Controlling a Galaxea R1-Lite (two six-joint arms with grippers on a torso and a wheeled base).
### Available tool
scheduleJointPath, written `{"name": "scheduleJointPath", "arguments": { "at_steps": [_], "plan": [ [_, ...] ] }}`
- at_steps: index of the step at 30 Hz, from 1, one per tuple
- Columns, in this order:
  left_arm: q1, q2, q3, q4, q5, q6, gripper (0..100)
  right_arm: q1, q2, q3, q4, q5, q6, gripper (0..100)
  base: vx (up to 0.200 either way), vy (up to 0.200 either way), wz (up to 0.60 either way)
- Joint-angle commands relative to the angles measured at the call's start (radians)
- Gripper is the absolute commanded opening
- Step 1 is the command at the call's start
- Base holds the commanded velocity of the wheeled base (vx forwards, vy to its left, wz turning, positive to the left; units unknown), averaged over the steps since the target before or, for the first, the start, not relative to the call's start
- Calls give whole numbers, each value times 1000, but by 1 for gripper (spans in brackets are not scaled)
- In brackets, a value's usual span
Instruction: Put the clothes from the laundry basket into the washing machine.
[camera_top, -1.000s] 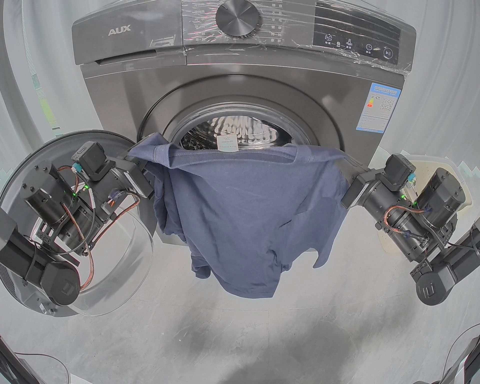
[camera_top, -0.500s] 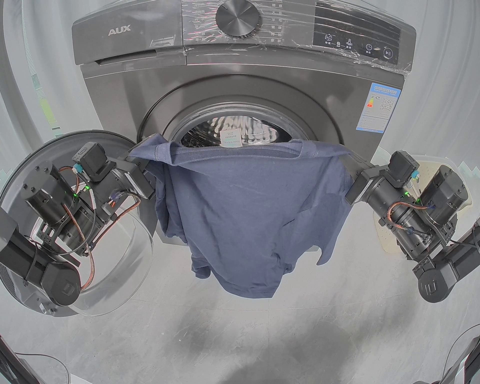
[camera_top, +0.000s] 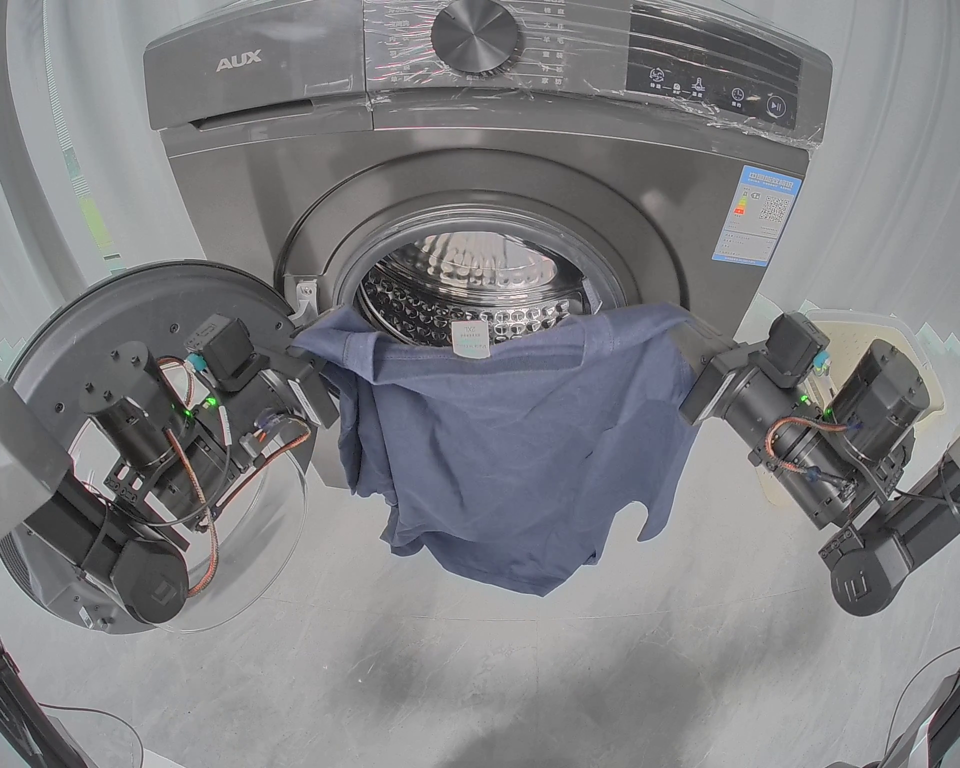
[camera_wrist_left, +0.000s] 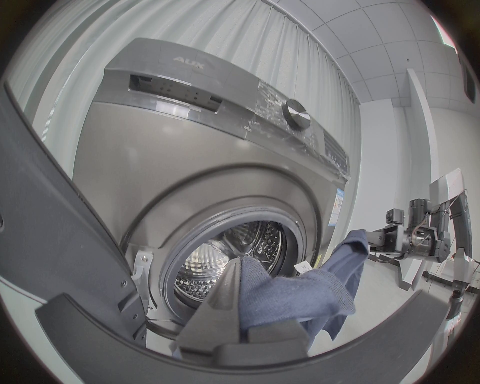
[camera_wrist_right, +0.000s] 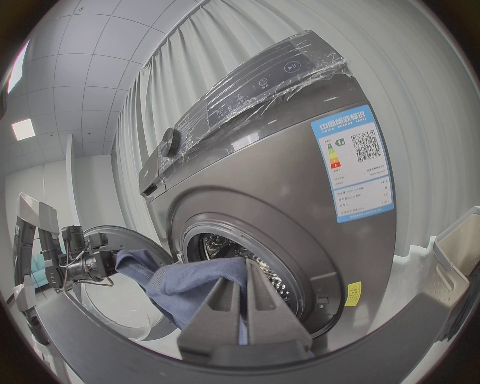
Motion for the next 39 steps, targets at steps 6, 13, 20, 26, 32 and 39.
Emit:
{"name": "scheduleJointPath", "arguments": {
  "at_steps": [6, 13, 20, 26, 32, 39],
  "plan": [
    [-80, 67, -35, 1, 32, 8, 0, 103, 98, 95, -3, 5, 16, 0, 0, 0, 0],
    [-123, 61, -67, -1, 58, 11, 0, 216, 167, 103, -3, -27, 45, 0, 0, 0, 0],
    [-139, 41, -90, -2, 60, 11, 0, 278, 285, 114, -3, -44, 52, 100, 0, 0, 0],
    [-143, 18, -92, -2, 60, 11, 0, 318, 353, 166, -3, -44, 57, 100, 0, 0, 0],
    [-150, 7, -90, -2, 60, 11, 0, 315, 388, 164, -3, -43, 54, 100, 0, 0, 0],
    [-175, 0, -81, -2, 57, 12, 0, 263, 459, 15, -3, -46, 48, 100, 0, 0, 0]
  ]
}}
